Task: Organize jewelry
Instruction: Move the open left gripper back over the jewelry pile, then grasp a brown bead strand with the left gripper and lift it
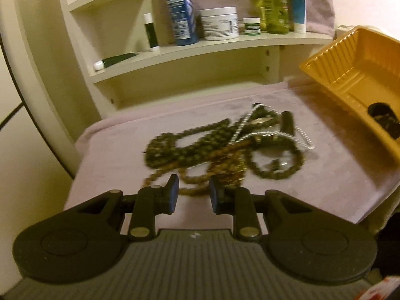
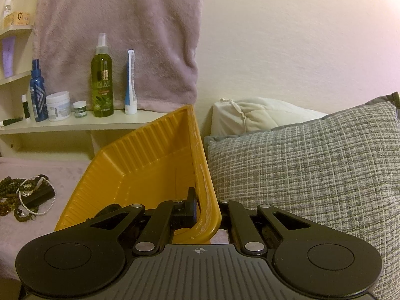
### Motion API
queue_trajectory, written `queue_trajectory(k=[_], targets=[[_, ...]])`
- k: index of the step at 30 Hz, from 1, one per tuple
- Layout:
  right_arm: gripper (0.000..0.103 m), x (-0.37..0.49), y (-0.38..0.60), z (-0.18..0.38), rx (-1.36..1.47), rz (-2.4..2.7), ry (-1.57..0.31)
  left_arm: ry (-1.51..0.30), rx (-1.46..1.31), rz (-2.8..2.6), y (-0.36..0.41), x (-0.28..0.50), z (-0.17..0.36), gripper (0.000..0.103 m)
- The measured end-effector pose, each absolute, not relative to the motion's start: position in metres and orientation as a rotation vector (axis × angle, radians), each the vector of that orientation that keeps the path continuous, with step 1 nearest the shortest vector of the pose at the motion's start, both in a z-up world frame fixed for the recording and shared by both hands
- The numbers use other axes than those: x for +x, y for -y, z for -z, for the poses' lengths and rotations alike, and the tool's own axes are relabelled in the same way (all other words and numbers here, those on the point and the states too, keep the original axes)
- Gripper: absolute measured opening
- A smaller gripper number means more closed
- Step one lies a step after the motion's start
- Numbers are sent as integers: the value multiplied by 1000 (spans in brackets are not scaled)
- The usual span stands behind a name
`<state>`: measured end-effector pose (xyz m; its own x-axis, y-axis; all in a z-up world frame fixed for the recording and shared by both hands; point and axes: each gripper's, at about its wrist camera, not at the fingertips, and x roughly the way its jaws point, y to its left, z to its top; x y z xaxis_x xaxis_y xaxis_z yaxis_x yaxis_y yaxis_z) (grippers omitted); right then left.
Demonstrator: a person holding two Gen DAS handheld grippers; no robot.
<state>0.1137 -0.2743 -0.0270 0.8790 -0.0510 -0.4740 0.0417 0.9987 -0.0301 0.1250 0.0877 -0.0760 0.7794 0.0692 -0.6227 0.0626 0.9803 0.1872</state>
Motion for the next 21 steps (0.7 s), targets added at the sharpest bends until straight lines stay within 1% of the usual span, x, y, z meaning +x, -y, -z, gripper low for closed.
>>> queue_trajectory(k=[4, 8, 9, 11, 17, 19, 21], targets=[[6, 115, 275, 29, -22, 51, -497, -685, 241, -25, -104, 127, 78, 23], [6, 116, 276, 30, -27, 52, -497, -703, 148, -70, -126, 137, 80, 24], [6, 116, 276, 30, -29, 51, -498, -702, 126, -74, -130, 140, 80, 27], [6, 116, 277, 30, -30, 50, -499, -698, 102, -81, -134, 146, 81, 29], [6, 117, 277, 29, -38, 49, -502, -733, 89, -74, -136, 159, 87, 27], [6, 117, 277, 29, -39, 50, -501, -747, 90, -53, -136, 161, 86, 19], [6, 117, 277, 30, -39, 51, -500, -762, 99, -41, -135, 161, 85, 6]])
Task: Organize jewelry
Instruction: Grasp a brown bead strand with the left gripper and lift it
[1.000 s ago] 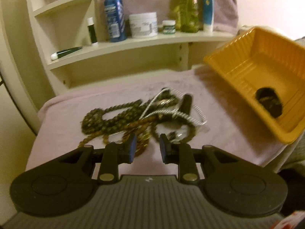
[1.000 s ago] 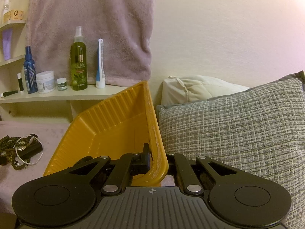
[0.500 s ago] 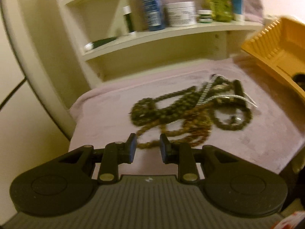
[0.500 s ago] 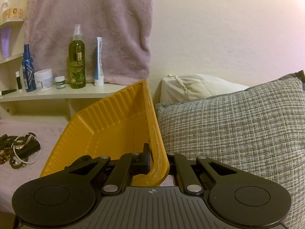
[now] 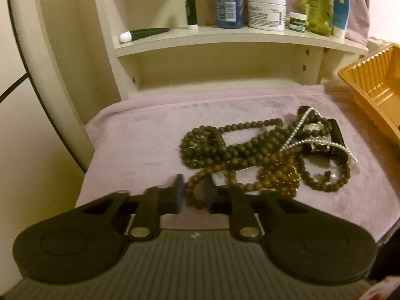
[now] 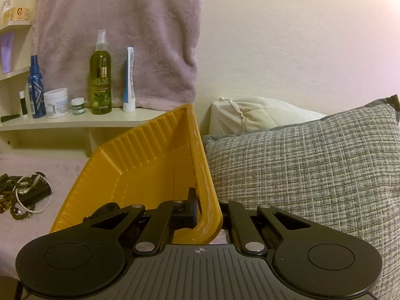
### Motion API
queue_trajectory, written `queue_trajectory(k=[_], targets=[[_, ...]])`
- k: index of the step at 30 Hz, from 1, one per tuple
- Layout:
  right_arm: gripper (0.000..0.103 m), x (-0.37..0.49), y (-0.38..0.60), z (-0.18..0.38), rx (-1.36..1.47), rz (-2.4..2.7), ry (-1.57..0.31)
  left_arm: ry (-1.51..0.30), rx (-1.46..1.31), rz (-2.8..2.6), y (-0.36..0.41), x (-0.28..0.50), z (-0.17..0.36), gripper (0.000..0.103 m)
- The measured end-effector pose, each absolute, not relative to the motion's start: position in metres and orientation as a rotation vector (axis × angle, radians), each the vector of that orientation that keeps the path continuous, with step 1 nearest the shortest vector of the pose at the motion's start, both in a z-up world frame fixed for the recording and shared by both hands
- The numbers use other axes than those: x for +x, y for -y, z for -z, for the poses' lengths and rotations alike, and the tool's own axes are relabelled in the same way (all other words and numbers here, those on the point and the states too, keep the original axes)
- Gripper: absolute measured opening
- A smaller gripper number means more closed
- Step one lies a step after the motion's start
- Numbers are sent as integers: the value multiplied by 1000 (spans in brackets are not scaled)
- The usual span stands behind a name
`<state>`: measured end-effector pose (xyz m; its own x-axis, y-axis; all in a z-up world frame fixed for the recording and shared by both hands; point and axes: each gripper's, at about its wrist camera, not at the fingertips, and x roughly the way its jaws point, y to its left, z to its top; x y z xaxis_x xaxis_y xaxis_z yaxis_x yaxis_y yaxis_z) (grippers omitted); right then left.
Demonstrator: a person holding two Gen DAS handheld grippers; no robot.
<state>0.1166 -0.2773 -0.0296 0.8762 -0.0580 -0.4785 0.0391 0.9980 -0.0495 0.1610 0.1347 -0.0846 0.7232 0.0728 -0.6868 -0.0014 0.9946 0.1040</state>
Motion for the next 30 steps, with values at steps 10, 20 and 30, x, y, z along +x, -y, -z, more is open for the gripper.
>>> queue_trajectory(k=[10, 20, 30], targets=[[6, 113, 275, 27, -37, 40, -488, -605, 70, 13, -134, 141, 14, 6], [6, 110, 271, 24, -39, 31, -476, -445, 88, 95, -121, 142, -66, 5], [6, 109, 268, 22, -38, 26, -466, -360, 107, 154, -115, 141, -116, 5]])
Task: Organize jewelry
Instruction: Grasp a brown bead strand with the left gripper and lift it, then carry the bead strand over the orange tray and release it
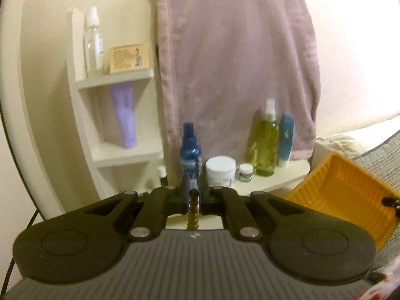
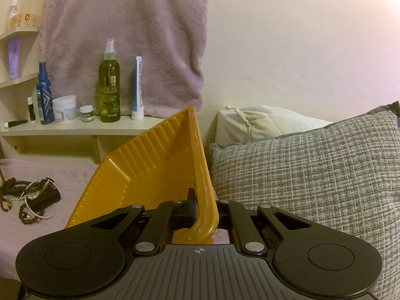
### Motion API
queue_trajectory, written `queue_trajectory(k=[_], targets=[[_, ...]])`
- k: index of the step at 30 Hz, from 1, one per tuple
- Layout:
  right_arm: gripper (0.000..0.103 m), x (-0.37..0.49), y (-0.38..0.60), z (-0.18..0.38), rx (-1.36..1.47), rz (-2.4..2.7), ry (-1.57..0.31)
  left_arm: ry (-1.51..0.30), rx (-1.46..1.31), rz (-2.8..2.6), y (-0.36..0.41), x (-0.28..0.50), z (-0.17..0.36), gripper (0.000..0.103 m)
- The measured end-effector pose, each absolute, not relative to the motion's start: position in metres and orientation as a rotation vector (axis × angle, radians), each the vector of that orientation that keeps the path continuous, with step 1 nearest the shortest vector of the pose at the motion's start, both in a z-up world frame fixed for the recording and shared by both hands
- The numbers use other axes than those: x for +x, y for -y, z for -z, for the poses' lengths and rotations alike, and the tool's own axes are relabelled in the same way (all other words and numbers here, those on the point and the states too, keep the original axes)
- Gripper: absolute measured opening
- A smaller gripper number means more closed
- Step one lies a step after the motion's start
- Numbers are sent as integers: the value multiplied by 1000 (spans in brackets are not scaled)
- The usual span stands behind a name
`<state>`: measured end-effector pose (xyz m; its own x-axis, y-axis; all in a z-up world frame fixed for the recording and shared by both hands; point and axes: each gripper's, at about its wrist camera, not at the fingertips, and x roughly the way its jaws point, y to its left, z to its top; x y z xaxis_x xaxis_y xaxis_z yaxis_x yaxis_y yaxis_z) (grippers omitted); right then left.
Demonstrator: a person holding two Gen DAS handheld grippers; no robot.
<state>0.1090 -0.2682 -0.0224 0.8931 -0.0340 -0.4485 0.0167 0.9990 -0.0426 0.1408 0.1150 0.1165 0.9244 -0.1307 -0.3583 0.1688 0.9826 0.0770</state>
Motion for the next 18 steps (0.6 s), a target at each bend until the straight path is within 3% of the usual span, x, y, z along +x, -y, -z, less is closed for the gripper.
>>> queue_trajectory(k=[18], targets=[[6, 109, 267, 22, -26, 32, -462, -317, 35, 545, -6, 153, -148, 5]])
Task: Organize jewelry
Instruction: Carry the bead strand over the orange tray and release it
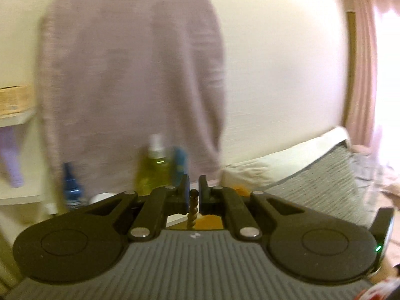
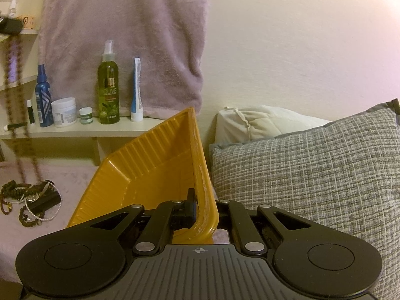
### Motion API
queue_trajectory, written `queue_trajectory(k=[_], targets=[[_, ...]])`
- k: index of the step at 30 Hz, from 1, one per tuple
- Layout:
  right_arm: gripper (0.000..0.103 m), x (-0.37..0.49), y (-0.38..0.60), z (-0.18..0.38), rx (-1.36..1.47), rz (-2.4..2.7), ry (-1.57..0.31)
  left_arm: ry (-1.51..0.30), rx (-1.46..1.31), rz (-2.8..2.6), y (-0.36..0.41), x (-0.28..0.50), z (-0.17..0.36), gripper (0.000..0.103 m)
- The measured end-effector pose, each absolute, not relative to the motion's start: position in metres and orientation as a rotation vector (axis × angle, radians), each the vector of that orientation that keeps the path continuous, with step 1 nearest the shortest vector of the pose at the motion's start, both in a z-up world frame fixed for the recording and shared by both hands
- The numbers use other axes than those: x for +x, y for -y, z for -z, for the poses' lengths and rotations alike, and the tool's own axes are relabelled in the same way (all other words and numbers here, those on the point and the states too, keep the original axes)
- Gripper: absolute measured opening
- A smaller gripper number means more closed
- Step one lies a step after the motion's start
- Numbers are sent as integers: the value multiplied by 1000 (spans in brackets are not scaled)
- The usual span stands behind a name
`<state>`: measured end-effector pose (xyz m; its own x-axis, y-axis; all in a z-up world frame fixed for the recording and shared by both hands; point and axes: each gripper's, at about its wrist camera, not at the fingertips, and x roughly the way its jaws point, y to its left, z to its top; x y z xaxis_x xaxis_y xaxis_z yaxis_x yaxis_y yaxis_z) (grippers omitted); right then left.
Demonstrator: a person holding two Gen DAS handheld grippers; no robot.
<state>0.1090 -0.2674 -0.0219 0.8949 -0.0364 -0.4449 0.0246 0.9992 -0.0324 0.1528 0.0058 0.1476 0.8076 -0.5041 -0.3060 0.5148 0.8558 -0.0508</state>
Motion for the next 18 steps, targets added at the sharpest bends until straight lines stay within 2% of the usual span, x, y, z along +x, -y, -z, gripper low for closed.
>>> queue_trajectory(k=[8, 18], targets=[[6, 109, 269, 23, -13, 37, -464, -421, 42, 661, 59, 181, -117, 5], [6, 110, 270, 24, -3, 41, -470, -556, 67, 667, 98, 219, -67, 5]])
